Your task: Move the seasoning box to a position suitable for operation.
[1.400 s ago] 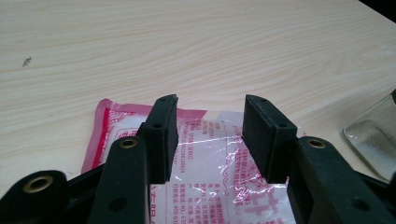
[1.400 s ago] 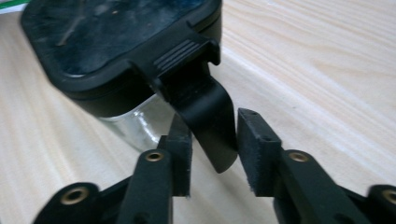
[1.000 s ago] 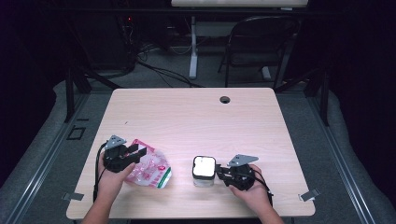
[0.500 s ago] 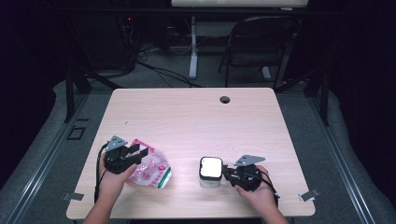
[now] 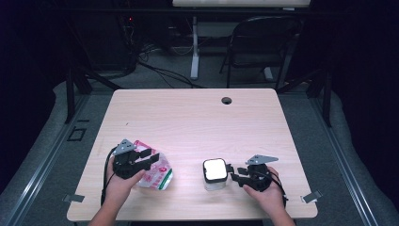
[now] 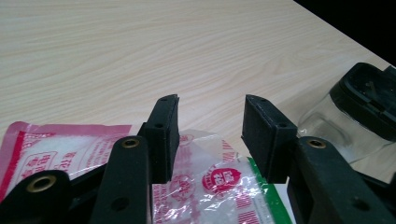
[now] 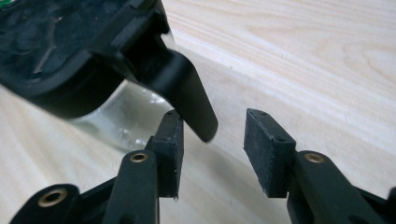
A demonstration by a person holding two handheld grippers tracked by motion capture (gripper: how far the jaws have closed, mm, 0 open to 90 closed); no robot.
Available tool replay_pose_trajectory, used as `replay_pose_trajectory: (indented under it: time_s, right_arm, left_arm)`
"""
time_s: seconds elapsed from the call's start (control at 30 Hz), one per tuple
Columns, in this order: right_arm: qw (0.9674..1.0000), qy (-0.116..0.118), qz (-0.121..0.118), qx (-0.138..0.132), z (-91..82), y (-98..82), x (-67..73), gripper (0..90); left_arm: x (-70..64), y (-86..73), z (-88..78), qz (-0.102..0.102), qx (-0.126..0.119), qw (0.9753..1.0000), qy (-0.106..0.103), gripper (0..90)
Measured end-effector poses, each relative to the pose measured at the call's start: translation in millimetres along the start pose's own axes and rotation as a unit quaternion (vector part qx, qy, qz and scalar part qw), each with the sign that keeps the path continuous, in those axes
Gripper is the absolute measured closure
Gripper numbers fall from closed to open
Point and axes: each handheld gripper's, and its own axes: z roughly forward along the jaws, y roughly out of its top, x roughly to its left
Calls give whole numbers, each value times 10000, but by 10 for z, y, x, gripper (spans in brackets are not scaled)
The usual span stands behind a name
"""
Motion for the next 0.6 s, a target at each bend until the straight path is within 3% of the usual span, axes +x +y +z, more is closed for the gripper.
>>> replay_pose_trajectory:
  time_s: [0.17, 0.3, 0.4, 0.5, 0.6]
  right_arm:
    - [9994, 203, 257, -68, -134, -10, -61, 540]
    - [9985, 163, 409, -336, -320, 17, -69, 529]
    - [9979, 140, 483, -414, -350, 28, -61, 558]
    - [9988, 37, 356, -328, -378, 58, -7, 635]
    - [9992, -63, 259, -291, -368, 65, 27, 644]
  left_arm:
    - [-59, 15, 25, -47, -36, 9999, -117, 545]
    - [-132, 19, 61, 5, 34, 9997, -223, 534]
    - [-183, 10, 103, 50, 75, 9997, -234, 526]
    - [-276, 0, 177, 154, 273, 9992, -247, 575]
    - [-336, -4, 220, 235, 307, 9989, -262, 586]
